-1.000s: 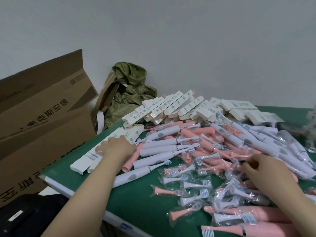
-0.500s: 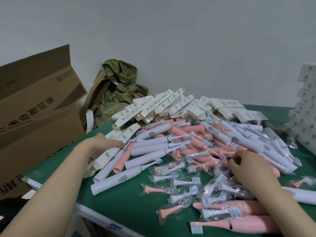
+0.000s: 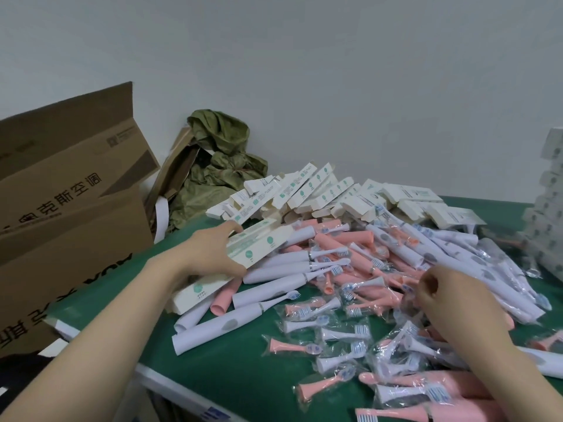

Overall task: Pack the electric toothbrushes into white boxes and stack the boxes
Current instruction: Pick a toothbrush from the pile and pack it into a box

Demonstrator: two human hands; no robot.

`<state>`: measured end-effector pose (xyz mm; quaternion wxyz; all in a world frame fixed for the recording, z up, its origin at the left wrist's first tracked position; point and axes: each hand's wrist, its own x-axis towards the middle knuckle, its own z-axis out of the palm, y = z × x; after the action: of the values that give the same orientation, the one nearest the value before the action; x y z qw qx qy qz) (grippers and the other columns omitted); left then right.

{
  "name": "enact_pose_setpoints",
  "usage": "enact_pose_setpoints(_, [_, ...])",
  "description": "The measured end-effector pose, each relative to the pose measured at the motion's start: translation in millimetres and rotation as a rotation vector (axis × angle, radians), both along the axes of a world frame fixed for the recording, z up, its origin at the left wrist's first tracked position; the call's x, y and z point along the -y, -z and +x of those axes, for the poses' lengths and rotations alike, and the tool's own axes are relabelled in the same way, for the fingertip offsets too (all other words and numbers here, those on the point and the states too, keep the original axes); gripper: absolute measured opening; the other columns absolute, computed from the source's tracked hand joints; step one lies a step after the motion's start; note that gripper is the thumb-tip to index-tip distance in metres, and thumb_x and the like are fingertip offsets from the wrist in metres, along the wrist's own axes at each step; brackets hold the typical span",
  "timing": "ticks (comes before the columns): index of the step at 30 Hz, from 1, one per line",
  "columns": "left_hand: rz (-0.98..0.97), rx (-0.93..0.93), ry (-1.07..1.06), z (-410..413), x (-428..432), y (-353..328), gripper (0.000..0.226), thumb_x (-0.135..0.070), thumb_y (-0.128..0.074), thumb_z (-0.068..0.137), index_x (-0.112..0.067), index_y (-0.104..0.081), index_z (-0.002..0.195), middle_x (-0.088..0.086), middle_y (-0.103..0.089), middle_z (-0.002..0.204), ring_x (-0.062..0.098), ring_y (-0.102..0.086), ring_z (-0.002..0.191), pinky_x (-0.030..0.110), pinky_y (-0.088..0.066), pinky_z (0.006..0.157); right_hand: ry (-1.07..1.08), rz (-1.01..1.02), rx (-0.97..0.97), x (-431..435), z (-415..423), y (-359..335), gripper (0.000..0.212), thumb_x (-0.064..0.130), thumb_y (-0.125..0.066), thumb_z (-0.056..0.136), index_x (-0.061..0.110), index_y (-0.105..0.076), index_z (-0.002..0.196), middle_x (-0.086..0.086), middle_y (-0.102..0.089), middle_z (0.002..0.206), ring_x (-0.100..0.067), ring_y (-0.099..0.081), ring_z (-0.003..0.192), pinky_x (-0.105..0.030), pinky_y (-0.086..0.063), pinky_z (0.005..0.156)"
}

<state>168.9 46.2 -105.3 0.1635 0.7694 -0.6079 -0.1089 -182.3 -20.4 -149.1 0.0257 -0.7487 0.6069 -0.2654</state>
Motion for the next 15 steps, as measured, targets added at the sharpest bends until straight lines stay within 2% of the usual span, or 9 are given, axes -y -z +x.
enact_pose_setpoints(3, [-0.115,-0.036,0.158,-22,6,2,0.079,-0.035,-0.07,0.06,-0.039,-0.037,0.131,-0.017,-0.053,0.113,0.0,-0.052,0.095,0.01,-0.037,0.071,0.017,-0.039,-0.025,0,0,-1,0.016,0.017,-0.051,0.087,0.014,-0.059,0.074,-0.003,-0.06,0.067,-0.027,-0.055,0.066,-0.032,-0.045,0.056])
enact_pose_setpoints(7, [-0.206,0.002,0.306,-52,20,6,0.084,-0.038,-0.074,0.065,-0.036,-0.035,0.139,-0.013,-0.051,0.127,0.006,-0.047,0.112,0.024,-0.04,0.093,-0.031,-0.113,0.016,2,1,-1,0.011,0.014,-0.054,0.087,0.015,-0.062,0.079,-0.004,-0.061,0.07,-0.026,-0.055,0.064,-0.031,-0.042,0.052])
enact_pose_setpoints(10, [-0.176,0.026,0.358,-60,30,0,0.084,-0.054,-0.077,0.065,-0.042,-0.035,0.137,-0.016,-0.044,0.134,0.006,-0.04,0.12,0.026,-0.034,0.098,-0.088,-0.099,0.121,3,3,1,0.008,0.013,-0.056,0.087,0.017,-0.063,0.084,-0.001,-0.063,0.073,-0.021,-0.055,0.064,-0.03,-0.04,0.053])
enact_pose_setpoints(12, [-0.129,0.05,0.306,-58,36,-1,0.094,-0.06,-0.076,0.064,-0.036,-0.031,0.143,-0.012,-0.04,0.143,0.012,-0.037,0.127,0.031,-0.033,0.104,-0.122,-0.048,0.255,4,3,0,0.011,0.011,-0.056,0.086,0.019,-0.064,0.085,0.005,-0.064,0.072,-0.013,-0.058,0.061,-0.027,-0.041,0.054])
enact_pose_setpoints(15, [-0.096,0.047,0.244,-58,39,6,0.093,-0.051,-0.078,0.068,-0.029,-0.03,0.145,-0.009,-0.043,0.143,0.011,-0.043,0.121,0.02,-0.031,0.093,-0.193,0.082,0.442,10,8,-8,0.01,0.014,-0.057,0.087,0.02,-0.064,0.085,0.009,-0.063,0.071,-0.005,-0.057,0.051,-0.016,-0.038,0.045])
